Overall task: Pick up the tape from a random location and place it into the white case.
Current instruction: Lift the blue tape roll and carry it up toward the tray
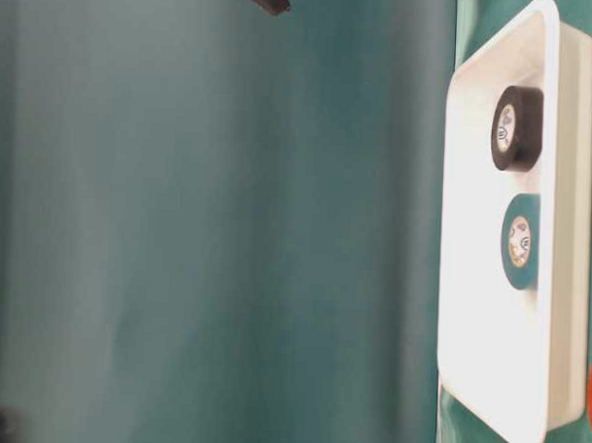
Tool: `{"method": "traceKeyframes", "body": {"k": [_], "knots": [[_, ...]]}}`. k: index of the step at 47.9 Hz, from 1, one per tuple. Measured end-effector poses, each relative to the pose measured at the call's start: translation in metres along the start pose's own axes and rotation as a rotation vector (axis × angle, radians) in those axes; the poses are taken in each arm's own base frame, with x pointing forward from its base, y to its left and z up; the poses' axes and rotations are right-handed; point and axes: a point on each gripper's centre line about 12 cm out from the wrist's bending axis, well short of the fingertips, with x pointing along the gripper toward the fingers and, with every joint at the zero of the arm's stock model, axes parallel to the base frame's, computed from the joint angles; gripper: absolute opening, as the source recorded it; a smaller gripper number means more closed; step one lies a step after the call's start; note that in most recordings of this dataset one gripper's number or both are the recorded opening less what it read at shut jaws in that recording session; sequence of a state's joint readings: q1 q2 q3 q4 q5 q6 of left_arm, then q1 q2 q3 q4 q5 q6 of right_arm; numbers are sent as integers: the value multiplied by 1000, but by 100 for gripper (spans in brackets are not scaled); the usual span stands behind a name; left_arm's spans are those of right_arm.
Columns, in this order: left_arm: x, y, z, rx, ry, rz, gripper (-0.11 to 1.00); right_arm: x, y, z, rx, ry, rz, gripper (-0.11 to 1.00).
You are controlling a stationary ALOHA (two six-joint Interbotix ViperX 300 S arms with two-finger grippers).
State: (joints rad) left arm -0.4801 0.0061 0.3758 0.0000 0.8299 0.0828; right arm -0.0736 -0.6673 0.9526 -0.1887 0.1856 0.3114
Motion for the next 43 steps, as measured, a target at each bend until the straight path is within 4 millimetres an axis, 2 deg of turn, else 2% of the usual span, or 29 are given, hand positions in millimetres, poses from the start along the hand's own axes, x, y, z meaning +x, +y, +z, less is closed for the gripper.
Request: {"method": "traceKeyframes", "body": {"k": [10, 21, 43], "knots": [[-53, 2, 19, 0, -95, 8, 23, 0, 0, 0, -2, -2, 0, 82], [-107, 3, 29, 4, -148, 15, 23, 0, 0, -1, -2, 1, 0, 82], [-163, 6, 46, 0, -157, 20, 23, 0, 0, 0, -2, 0, 0, 82]]}}
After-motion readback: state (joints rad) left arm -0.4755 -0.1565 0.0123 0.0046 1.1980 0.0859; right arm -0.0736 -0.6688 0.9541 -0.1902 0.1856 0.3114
